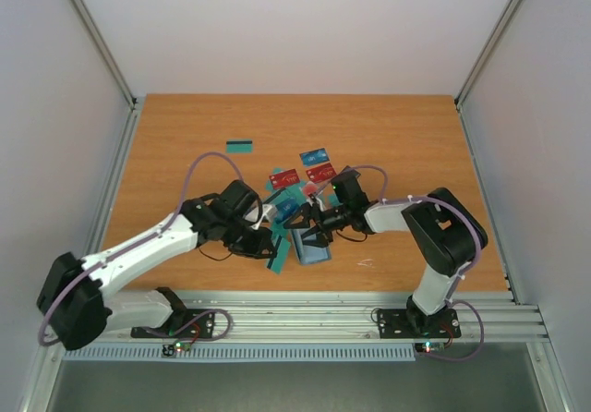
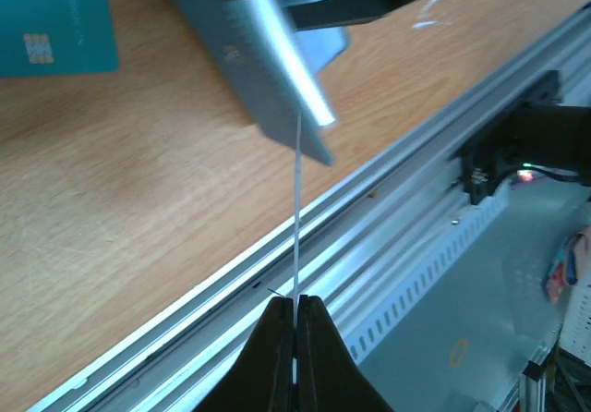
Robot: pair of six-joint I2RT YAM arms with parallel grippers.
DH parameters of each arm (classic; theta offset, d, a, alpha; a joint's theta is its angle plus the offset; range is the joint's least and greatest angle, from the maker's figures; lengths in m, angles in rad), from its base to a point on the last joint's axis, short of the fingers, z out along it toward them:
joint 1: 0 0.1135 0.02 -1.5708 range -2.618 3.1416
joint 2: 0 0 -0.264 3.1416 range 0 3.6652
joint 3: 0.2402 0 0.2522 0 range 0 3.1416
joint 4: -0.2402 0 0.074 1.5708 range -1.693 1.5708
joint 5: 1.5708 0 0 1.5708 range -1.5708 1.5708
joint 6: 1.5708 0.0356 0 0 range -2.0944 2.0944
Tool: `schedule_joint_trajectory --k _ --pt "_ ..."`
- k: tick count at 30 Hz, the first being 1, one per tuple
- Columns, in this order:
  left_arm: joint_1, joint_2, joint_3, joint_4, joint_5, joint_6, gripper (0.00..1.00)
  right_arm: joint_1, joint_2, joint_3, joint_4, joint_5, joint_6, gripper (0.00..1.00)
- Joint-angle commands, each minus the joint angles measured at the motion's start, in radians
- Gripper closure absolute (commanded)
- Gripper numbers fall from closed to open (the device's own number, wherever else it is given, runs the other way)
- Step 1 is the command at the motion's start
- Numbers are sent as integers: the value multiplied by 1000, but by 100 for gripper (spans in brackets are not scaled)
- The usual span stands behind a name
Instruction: Put the credit cards into the card holder
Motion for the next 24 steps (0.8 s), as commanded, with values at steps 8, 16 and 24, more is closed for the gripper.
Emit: schedule_joint_trajectory --k 8,16,24 --pt "4 -143 -10 94 177 -28 100 33 167 30 255 6 144 18" --pt "-24 26 45 204 197 -12 100 33 145 0 365 18 241 7" --pt "-76 189 110 197 161 32 100 33 73 30 189 58 221 7"
